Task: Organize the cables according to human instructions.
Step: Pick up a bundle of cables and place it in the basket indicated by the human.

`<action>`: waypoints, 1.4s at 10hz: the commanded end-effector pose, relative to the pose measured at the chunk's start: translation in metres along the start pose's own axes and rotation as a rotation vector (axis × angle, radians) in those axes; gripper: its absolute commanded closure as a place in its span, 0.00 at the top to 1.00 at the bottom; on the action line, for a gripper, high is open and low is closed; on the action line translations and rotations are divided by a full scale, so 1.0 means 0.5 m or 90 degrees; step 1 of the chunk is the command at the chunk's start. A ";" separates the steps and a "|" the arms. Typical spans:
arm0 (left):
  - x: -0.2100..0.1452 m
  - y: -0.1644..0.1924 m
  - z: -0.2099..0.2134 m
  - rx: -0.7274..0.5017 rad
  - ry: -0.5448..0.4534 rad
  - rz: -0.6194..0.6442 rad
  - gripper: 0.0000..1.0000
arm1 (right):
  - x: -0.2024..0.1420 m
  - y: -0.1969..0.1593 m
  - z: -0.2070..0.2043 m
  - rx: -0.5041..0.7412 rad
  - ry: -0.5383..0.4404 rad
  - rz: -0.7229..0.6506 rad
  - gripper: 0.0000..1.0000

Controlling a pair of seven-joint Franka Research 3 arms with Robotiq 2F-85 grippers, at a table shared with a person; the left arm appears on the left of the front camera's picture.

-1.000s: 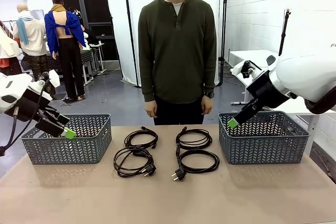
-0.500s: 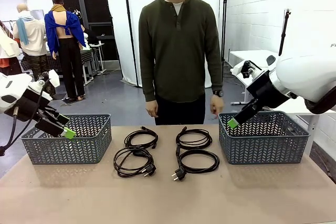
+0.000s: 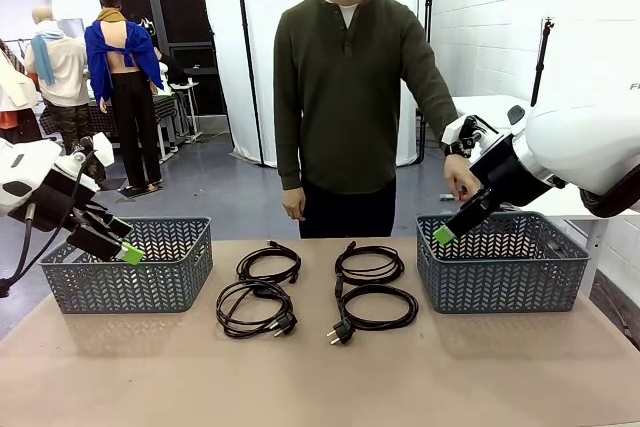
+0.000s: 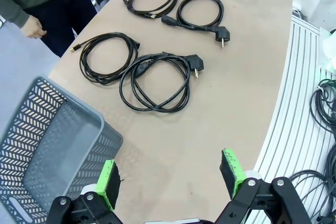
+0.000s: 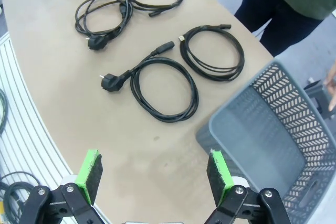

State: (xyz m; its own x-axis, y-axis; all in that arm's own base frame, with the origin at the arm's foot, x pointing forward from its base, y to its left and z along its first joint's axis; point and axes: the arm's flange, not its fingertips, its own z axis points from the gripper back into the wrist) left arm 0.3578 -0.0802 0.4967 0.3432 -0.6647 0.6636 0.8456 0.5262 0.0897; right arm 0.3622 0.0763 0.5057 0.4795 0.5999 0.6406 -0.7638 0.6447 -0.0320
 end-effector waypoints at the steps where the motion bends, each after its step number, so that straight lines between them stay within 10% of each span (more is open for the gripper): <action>1: -0.003 0.005 -0.003 -0.008 -0.005 0.000 1.00 | 0.000 -0.002 -0.001 0.008 -0.006 0.002 1.00; 14: -0.003 0.005 -0.003 -0.008 -0.005 0.000 1.00 | 0.000 -0.002 -0.001 0.008 -0.006 0.002 1.00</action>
State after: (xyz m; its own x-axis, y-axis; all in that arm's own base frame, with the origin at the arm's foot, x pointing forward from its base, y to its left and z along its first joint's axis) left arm 0.3579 -0.0800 0.4967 0.3440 -0.6645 0.6634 0.8451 0.5270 0.0897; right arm 0.3622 0.0763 0.5057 0.4795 0.5999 0.6405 -0.7638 0.6446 -0.0320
